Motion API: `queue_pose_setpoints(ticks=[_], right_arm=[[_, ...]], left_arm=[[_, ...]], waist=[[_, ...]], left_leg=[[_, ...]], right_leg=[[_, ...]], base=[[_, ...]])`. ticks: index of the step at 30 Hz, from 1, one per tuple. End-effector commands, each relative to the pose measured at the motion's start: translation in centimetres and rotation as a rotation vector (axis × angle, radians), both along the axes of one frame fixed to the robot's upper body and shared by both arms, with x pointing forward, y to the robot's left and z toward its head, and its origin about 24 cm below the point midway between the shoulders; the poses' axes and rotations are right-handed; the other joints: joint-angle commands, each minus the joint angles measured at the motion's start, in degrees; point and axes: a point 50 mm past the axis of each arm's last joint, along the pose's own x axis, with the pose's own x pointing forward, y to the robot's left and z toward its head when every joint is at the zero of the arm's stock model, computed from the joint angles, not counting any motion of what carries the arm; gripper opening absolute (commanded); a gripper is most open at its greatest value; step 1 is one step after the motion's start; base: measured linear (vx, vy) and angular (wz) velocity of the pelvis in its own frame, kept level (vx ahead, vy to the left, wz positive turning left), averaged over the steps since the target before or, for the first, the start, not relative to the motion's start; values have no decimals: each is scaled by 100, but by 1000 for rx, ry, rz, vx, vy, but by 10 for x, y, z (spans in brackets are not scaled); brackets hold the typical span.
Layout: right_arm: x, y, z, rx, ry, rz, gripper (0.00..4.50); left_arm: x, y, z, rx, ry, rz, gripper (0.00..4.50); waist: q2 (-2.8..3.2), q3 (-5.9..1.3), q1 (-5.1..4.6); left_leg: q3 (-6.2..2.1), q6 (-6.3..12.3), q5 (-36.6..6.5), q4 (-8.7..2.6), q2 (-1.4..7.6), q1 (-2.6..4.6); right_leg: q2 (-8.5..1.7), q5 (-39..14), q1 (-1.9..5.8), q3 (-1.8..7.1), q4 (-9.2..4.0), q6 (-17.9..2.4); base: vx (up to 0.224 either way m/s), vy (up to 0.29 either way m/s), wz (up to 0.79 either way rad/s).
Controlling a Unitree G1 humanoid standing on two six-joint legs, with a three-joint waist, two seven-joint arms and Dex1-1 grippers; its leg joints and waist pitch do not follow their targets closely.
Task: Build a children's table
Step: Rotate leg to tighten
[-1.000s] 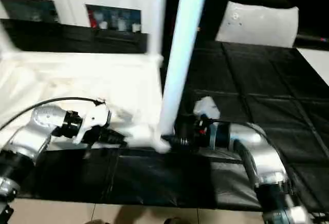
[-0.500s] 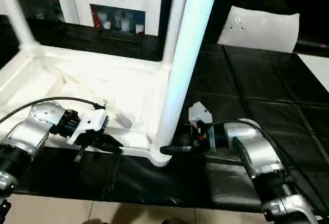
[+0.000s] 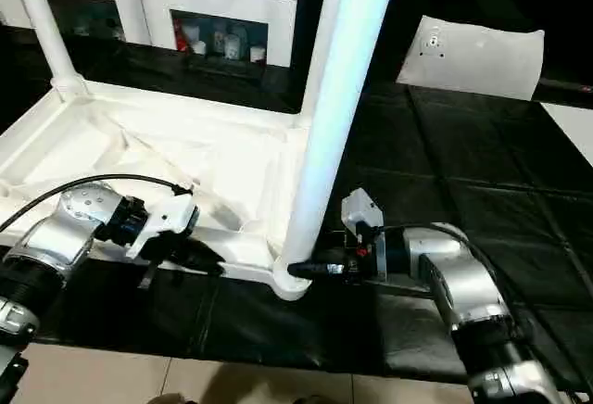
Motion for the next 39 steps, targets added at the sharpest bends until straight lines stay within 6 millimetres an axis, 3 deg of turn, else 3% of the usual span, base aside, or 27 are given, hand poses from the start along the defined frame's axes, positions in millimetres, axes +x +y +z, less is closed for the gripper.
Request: queue_pose_setpoints(ticks=[1,2,4,5,8,10,12,15,18,19,24,25,30,32,34,36,39], right_arm=[[2,23,-7,33,16,-98,194],[4,27,-9,31,11,-148,194],[8,34,-13,28,17,-227,194],[12,42,-16,30,35,-317,194],[22,61,-19,68,64,-459,193],[26,75,-20,60,66,-535,193],[31,89,-22,36,86,-640,193],[34,95,-22,26,94,-693,193],[35,103,-18,54,97,-714,193],[35,101,-15,76,91,-717,249],[37,91,-12,104,62,-732,285],[36,81,-9,122,43,-724,299],[33,57,-1,132,-18,-652,346],[30,47,0,114,-51,-599,367],[27,35,2,101,-75,-530,379],[21,24,6,84,-100,-419,400],[16,17,8,61,-109,-327,411]], left_arm=[[14,-19,1,-57,-64,166,0],[16,-23,1,-76,-68,209,0],[19,-29,2,-111,-67,265,0],[21,-37,2,-143,-60,307,0],[27,-53,2,-172,-78,419,0],[31,-63,3,-195,-85,498,0],[37,-75,6,-210,-108,591,0],[39,-80,8,-213,-120,625,0],[41,-86,10,-197,-148,655,0],[40,-86,10,-191,-149,639,0],[36,-82,8,-169,-143,582,0],[32,-75,5,-152,-130,550,0],[22,-60,-1,-118,-126,429,0],[17,-54,-2,-108,-132,357,0],[12,-45,-5,-81,-119,292,0],[6,-35,-7,-45,-102,201,0],[2,-29,-6,-46,-81,133,0]], waist=[[34,-277,-55],[61,-266,-70],[43,-255,-124],[39,-250,-189],[39,-251,-281],[40,-262,-322],[67,-261,-356],[73,-258,-372],[84,-271,-368],[91,-277,-359],[118,-311,-327],[126,-318,-324],[119,-380,-294],[114,-385,-275],[121,-368,-271],[104,-357,-286],[124,-353,-282]], left_leg=[[-45,43,-1505,-465,235,48],[-63,-40,-1595,-480,230,41],[-98,-118,-1758,-494,206,21],[-118,-137,-1865,-481,194,45],[-151,-129,-1970,-476,172,22],[-144,-107,-1893,-481,183,34],[-144,-45,-1807,-516,187,-6],[-119,5,-1847,-511,175,20],[-105,89,-1699,-522,180,-8],[-95,119,-1633,-522,183,-8],[-61,216,-1221,-507,192,-36],[-54,223,-1186,-501,194,-28],[-24,506,-451,-448,194,-55],[-20,614,-371,-440,195,-60],[-18,640,-524,-442,201,-55],[-17,557,-684,-456,221,-52],[-18,492,-779,-460,234,-29]], right_leg=[[-360,-2420,193,243,-504,-1044],[-366,-2688,173,231,-534,-938],[-372,-3223,169,197,-583,-689],[-385,-3580,125,191,-637,-553],[-395,-3919,117,146,-698,-387],[-393,-3686,110,163,-689,-462],[-373,-3359,142,157,-671,-567],[-364,-3204,107,190,-670,-621],[-359,-2833,142,215,-647,-675],[-354,-2637,144,225,-628,-722],[-351,-1816,203,247,-532,-974],[-349,-1747,204,248,-528,-1005],[-331,-601,291,245,-394,-1310],[-335,-445,320,237,-382,-1404],[-361,-629,309,239,-407,-1409],[-343,-961,305,237,-427,-1347],[-340,-1014,288,242,-419,-1366]], base=[[0,0,0],[0,0,0],[-26,-1,-2],[0,0,0],[0,0,0],[0,0,0],[0,0,0],[0,0,0],[0,0,0],[0,0,0],[0,0,0],[0,0,0],[0,0,0],[0,0,0],[0,0,0],[0,0,0],[0,0,0]])
